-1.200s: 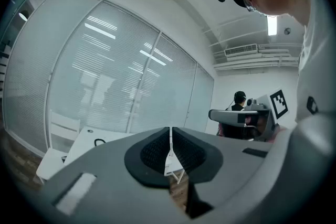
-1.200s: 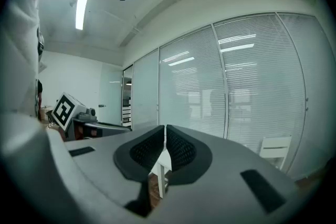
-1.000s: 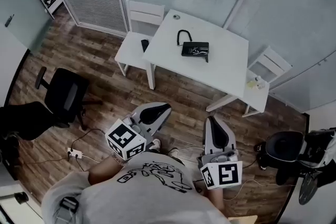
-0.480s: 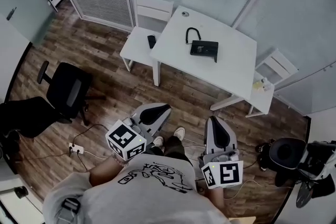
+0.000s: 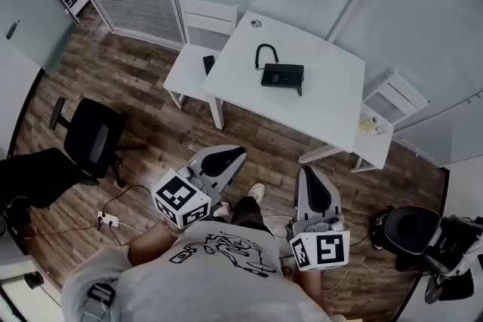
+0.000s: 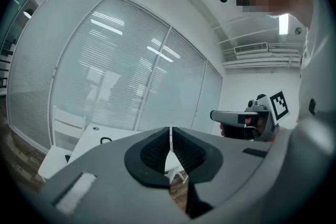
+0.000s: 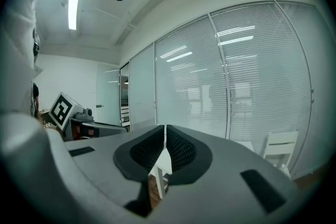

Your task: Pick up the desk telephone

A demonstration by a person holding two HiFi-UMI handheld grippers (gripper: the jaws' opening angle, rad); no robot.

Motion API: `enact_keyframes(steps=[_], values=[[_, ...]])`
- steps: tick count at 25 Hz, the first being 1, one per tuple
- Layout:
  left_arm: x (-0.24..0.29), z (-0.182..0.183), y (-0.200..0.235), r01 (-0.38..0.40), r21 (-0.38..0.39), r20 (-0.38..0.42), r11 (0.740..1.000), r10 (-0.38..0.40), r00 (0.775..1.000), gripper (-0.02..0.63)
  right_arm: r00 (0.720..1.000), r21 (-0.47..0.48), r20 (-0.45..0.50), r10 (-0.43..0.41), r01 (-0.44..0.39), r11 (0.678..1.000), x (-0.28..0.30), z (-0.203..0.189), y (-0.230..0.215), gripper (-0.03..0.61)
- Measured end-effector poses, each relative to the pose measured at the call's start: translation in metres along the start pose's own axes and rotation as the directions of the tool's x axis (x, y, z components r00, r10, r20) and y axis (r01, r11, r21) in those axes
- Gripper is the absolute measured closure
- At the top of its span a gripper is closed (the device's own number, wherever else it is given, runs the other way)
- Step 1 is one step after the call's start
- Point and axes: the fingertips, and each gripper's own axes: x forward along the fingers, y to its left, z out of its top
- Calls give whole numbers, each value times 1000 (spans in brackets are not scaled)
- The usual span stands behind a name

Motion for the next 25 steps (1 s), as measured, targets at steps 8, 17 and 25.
enact_keyframes(steps=[8, 17, 25], values=[[97, 20, -13, 13, 18, 7, 1000, -13, 1000, 598, 999, -6, 28, -18, 18, 1000, 15, 15, -98, 565], [167, 23, -19, 4, -15, -6, 1000, -4, 1000, 598, 1000, 4, 12, -7, 7, 1000, 33, 17, -168, 565], [194, 21, 4, -8, -18, -18, 1000, 8, 1000, 598, 1000, 26, -7, -4, 4, 1000, 59, 4, -191, 565]])
